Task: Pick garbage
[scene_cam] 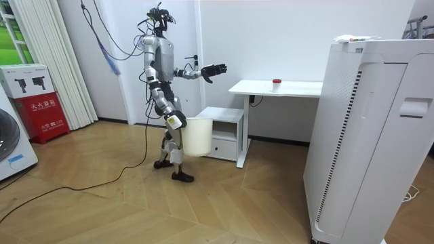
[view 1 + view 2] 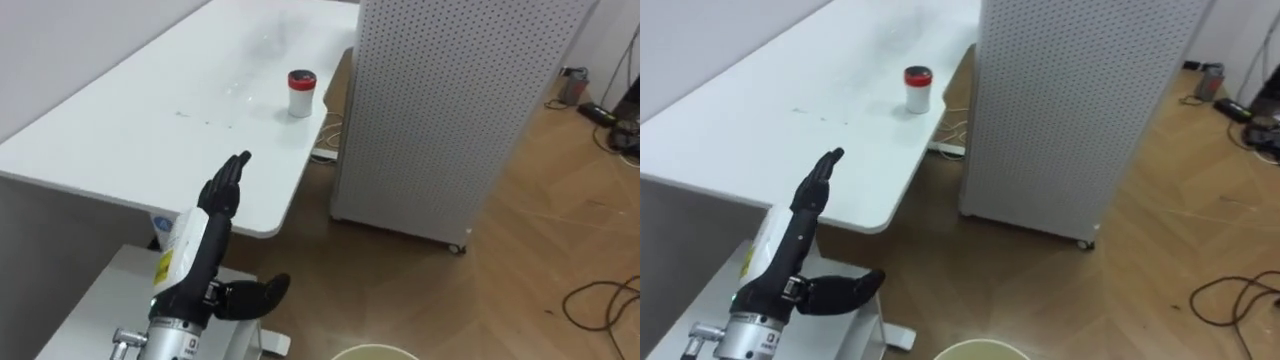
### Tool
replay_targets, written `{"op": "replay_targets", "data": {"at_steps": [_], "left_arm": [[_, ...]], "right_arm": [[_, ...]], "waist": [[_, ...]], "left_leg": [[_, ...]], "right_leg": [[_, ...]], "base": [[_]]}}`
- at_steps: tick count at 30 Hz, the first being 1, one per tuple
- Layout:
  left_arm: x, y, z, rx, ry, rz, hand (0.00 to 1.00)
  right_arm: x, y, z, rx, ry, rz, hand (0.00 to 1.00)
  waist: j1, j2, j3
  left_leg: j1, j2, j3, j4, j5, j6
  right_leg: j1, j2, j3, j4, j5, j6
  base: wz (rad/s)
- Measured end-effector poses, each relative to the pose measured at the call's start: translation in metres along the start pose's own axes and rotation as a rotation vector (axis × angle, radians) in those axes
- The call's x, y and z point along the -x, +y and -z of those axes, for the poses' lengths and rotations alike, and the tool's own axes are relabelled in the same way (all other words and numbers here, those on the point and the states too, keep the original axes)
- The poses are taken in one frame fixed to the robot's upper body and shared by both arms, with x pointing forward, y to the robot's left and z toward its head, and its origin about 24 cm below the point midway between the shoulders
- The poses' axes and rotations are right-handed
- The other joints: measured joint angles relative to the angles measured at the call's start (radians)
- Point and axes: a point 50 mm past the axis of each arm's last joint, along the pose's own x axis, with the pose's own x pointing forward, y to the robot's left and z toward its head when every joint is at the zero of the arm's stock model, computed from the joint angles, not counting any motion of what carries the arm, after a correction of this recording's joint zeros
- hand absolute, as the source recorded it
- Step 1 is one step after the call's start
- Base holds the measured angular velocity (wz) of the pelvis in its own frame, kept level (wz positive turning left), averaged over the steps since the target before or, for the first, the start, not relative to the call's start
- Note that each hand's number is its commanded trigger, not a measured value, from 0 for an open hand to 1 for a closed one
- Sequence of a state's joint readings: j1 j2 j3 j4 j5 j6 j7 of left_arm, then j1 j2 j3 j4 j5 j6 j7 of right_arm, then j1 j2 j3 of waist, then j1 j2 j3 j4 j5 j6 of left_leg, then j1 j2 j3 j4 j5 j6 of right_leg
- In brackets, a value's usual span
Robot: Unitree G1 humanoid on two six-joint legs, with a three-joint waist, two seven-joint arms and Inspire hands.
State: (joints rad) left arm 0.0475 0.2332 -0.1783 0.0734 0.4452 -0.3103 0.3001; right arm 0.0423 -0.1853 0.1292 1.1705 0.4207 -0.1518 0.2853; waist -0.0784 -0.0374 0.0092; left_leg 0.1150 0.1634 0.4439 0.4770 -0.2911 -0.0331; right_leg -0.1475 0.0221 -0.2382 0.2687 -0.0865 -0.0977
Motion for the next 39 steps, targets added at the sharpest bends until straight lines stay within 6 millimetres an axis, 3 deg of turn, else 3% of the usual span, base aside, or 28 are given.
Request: {"op": "replay_targets", "data": {"at_steps": [1,2,3,4,5,6,8,10,12,13,14,17,18,20,21,23,24,26,27,28,29,30,32,33,35,37,38,39], "left_arm": [[0.0,0.0,0.0,0.003,0.001,-0.001,0.0],[0.0,-0.001,0.0,0.007,0.003,-0.001,0.0],[0.001,-0.002,0.001,0.018,0.014,-0.002,0.0],[0.001,-0.002,0.002,0.041,0.02,-0.011,0.0],[0.001,-0.001,0.001,0.056,0.02,-0.018,0.0],[0.002,-0.002,0.001,0.076,0.024,-0.023,0.0],[0.004,-0.001,0.003,0.079,0.032,-0.03,0.0],[0.005,-0.001,0.006,0.083,0.047,-0.035,0.0],[0.008,-0.001,0.012,0.077,0.076,-0.035,0.0],[0.011,0.0,0.014,0.078,0.091,-0.044,0.0],[0.011,0.0,0.015,0.079,0.094,-0.05,0.0],[0.01,0.007,0.017,0.07,0.1,-0.071,0.0],[0.01,0.01,0.017,0.066,0.097,-0.082,0.0],[0.008,0.016,0.015,0.054,0.078,-0.1,0.0],[0.006,0.02,0.009,0.052,0.05,-0.109,0.0],[0.005,0.022,0.005,0.06,0.013,-0.12,0.0],[0.005,0.021,0.004,0.064,0.008,-0.121,0.0],[0.001,0.021,0.001,0.067,-0.012,-0.127,0.0],[-0.001,0.021,0.0,0.071,-0.018,-0.13,0.0],[0.0,0.021,0.0,0.072,-0.018,-0.131,0.0],[0.0,0.021,-0.001,0.072,-0.019,-0.133,0.0],[0.0,0.021,-0.001,0.072,-0.019,-0.149,0.0],[-0.001,0.023,-0.001,0.072,-0.021,-0.177,0.0],[-0.001,0.024,-0.001,0.074,-0.023,-0.205,0.0],[-0.004,0.027,-0.003,0.08,-0.036,-0.234,0.0],[-0.004,0.028,-0.005,0.126,-0.052,-0.253,0.0],[-0.004,0.028,-0.005,0.136,-0.05,-0.251,0.0],[-0.003,0.028,-0.005,0.145,-0.046,-0.249,0.0]], "right_arm": [[0.001,-0.002,0.0,-0.001,0.001,0.009,1.0],[0.001,-0.004,0.0,0.001,0.002,0.015,1.0],[0.002,-0.005,0.002,0.001,0.006,0.027,1.0],[0.003,-0.006,0.004,-0.001,0.01,0.039,1.0],[0.003,-0.006,0.004,-0.002,0.012,0.045,1.0],[0.004,-0.008,0.006,-0.005,0.017,0.06,1.0],[0.005,-0.009,0.008,0.004,0.026,0.072,1.0],[0.005,-0.01,0.01,0.002,0.038,0.084,1.0],[0.007,-0.011,0.015,-0.005,0.057,0.091,1.0],[0.008,-0.013,0.017,-0.005,0.063,0.097,1.0],[0.009,-0.014,0.017,-0.005,0.064,0.101,1.0],[0.011,-0.014,0.023,-0.021,0.072,0.106,1.0],[0.012,-0.015,0.024,-0.023,0.075,0.111,1.0],[0.01,-0.013,0.02,-0.005,0.066,0.102,1.0],[0.008,-0.011,0.016,0.009,0.056,0.093,1.0],[0.006,-0.008,0.014,0.03,0.057,0.083,1.0],[0.005,-0.006,0.014,0.046,0.064,0.072,1.0],[0.004,-0.005,0.011,0.056,0.057,0.069,1.0],[0.003,-0.004,0.008,0.059,0.048,0.07,1.0],[0.002,-0.005,0.007,0.06,0.043,0.079,1.0],[0.003,-0.005,0.007,0.06,0.044,0.085,1.0],[0.003,-0.005,0.008,0.059,0.048,0.085,1.0],[0.003,-0.005,0.008,0.06,0.049,0.084,1.0],[0.003,-0.005,0.007,0.058,0.045,0.08,1.0],[0.001,-0.005,0.001,0.047,0.021,0.077,1.0],[0.0,-0.004,-0.002,0.034,-0.005,0.076,1.0],[0.0,-0.004,-0.002,0.034,-0.005,0.076,1.0],[0.002,-0.005,0.003,0.034,0.007,0.078,1.0]], "waist": [[0.004,0.011,0.0068],[0.007,0.017,0.0076],[0.008,0.015,0.01],[0.009,0.02,0.0043],[0.014,0.017,0.0051],[0.029,0.013,0.0067],[0.054,0.011,0.0056],[0.063,0.012,0.0052],[0.066,0.014,0.0013],[0.075,0.022,-0.0112],[0.075,0.03,-0.0193],[0.073,0.008,-0.0172],[0.084,0.0,-0.0177],[0.089,-0.01,-0.015],[0.094,-0.015,-0.0084],[0.105,-0.017,-0.0048],[0.116,-0.026,-0.001],[0.11,-0.028,-0.0049],[0.114,-0.032,-0.0025],[0.123,-0.031,-0.003],[0.123,-0.03,-0.0037],[0.125,-0.028,-0.003],[0.127,-0.016,-0.005],[0.126,-0.005,0.0003],[0.129,0.011,0.0072],[0.109,0.014,0.0065],[0.099,0.01,0.0055],[0.091,0.001,0.0027]], "left_leg": [[-0.049,0.028,-0.053,0.144,0.014,-0.004],[-0.074,0.035,-0.087,0.205,0.031,0.0],[-0.121,0.028,-0.164,0.289,0.051,0.01],[-0.17,0.006,-0.204,0.297,0.034,0.032],[-0.196,-0.008,-0.214,0.294,0.024,0.04],[-0.254,-0.042,-0.247,0.267,0.017,0.038],[-0.338,-0.078,-0.285,0.172,0.025,0.029],[-0.403,-0.109,-0.346,0.021,0.061,0.015],[-0.437,-0.12,-0.4,-0.179,0.177,0.008],[-0.434,-0.129,-0.422,-0.217,0.255,0.003],[-0.43,-0.134,-0.424,-0.224,0.286,0.009],[-0.395,-0.153,-0.375,-0.213,0.312,0.04],[-0.388,-0.162,-0.363,-0.188,0.305,0.063],[-0.382,-0.175,-0.352,-0.156,0.27,0.074],[-0.385,-0.177,-0.338,-0.122,0.236,0.078],[-0.408,-0.18,-0.332,-0.019,0.178,0.086],[-0.426,-0.197,-0.329,0.032,0.151,0.095],[-0.418,-0.228,-0.334,-0.001,0.122,0.103],[-0.409,-0.244,-0.324,0.011,0.097,0.117],[-0.395,-0.251,-0.305,0.027,0.073,0.128],[-0.388,-0.254,-0.3,0.038,0.059,0.134],[-0.356,-0.259,-0.296,0.035,0.033,0.141],[-0.304,-0.264,-0.325,0.004,0.016,0.146],[-0.27,-0.258,-0.351,-0.026,0.014,0.145],[-0.232,-0.241,-0.385,-0.061,0.015,0.142],[-0.184,-0.229,-0.451,-0.104,0.016,0.131],[-0.171,-0.229,-0.461,-0.11,0.016,0.126],[-0.152,-0.227,-0.486,-0.112,0.005,0.108]], "right_leg": [[0.014,0.009,0.03,0.02,-0.02,-0.007],[0.018,0.018,0.048,0.029,-0.029,-0.01],[0.028,0.028,0.08,0.044,-0.047,-0.014],[0.033,0.033,0.105,0.051,-0.058,-0.019],[0.032,0.031,0.121,0.059,-0.064,-0.02],[0.036,0.032,0.159,0.062,-0.07,-0.017],[0.045,0.036,0.2,0.062,-0.08,-0.014],[0.055,0.038,0.221,0.071,-0.097,-0.013],[0.064,0.038,0.252,0.114,-0.155,0.008],[0.067,0.036,0.268,0.132,-0.183,0.021],[0.069,0.035,0.272,0.139,-0.194,0.03],[0.1,-0.015,0.23,0.138,-0.238,0.062],[0.12,-0.029,0.238,0.126,-0.246,0.061],[0.146,-0.041,0.263,0.106,-0.255,0.065],[0.163,-0.052,0.267,0.097,-0.264,0.066],[0.206,-0.066,0.271,0.091,-0.281,0.068],[0.231,-0.081,0.296,0.098,-0.301,0.072],[0.203,-0.105,0.302,0.21,-0.354,0.086],[0.136,-0.133,0.26,0.371,-0.357,0.111],[0.08,-0.166,0.215,0.504,-0.32,0.146],[0.065,-0.182,0.198,0.555,-0.295,0.156],[0.046,-0.196,0.179,0.628,-0.241,0.16],[0.026,-0.19,0.167,0.698,-0.165,0.167],[0.005,-0.185,0.151,0.707,-0.205,0.155],[-0.06,-0.165,0.122,0.665,-0.252,0.133],[-0.1,-0.14,0.123,0.423,-0.249,0.127],[-0.093,-0.137,0.122,0.333,-0.231,0.127],[-0.08,-0.128,0.131,0.188,-0.125,0.137]], "base": [[-0.5],[-0.57],[-0.5],[-0.48],[-0.63],[-0.69],[-0.85],[-0.61],[-0.57],[-0.54],[-0.39],[-0.04],[-0.07],[-0.11],[-0.07],[-0.08],[0.04],[0.18],[0.12],[0.08],[0.12],[0.12],[0.14],[0.2],[0.28],[0.69],[0.81],[0.84]]}}
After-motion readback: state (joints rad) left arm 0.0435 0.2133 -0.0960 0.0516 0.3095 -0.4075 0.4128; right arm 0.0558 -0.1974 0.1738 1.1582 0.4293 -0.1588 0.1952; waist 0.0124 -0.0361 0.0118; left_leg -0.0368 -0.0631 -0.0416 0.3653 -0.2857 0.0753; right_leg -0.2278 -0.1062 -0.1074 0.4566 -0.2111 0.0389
